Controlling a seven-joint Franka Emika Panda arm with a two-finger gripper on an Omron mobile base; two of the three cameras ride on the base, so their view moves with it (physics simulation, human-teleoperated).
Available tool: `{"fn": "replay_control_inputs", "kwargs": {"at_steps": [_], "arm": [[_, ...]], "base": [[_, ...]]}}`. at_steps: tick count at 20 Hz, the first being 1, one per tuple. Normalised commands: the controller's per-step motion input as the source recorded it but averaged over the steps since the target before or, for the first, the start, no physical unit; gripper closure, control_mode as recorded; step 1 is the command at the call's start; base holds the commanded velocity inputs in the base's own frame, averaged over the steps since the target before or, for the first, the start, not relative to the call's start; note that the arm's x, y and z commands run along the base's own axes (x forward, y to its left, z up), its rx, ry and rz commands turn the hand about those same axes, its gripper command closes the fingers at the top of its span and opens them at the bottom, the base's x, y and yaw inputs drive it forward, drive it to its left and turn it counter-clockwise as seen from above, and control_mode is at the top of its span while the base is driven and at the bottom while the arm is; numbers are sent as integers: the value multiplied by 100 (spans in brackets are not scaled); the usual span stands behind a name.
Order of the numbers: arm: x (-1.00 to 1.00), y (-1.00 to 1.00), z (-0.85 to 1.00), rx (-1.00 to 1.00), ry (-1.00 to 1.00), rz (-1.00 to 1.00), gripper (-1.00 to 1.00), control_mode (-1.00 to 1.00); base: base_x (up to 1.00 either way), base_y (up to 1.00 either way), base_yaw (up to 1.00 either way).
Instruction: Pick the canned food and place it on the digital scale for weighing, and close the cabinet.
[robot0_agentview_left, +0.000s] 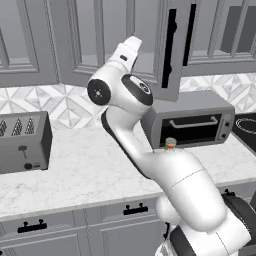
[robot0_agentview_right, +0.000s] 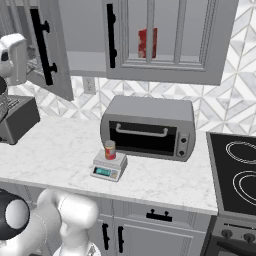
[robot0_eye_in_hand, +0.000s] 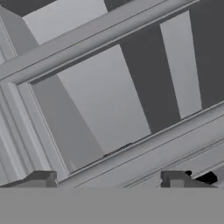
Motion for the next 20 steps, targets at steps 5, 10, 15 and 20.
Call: {"fn": "replay_control_inputs", "kwargs": {"at_steps": [5,10,15,20], "arm": [[92,-99,-1,11,17,20,-100,-100],[72,-87,0,9,13,20,-100,-100],[76,-57,-11,4,10,16,-100,-100],[97,-32,-21,0,14,11,-100,-100]], "base": [[0,0,0],[0,0,0],[0,0,0],[0,0,0]]}}
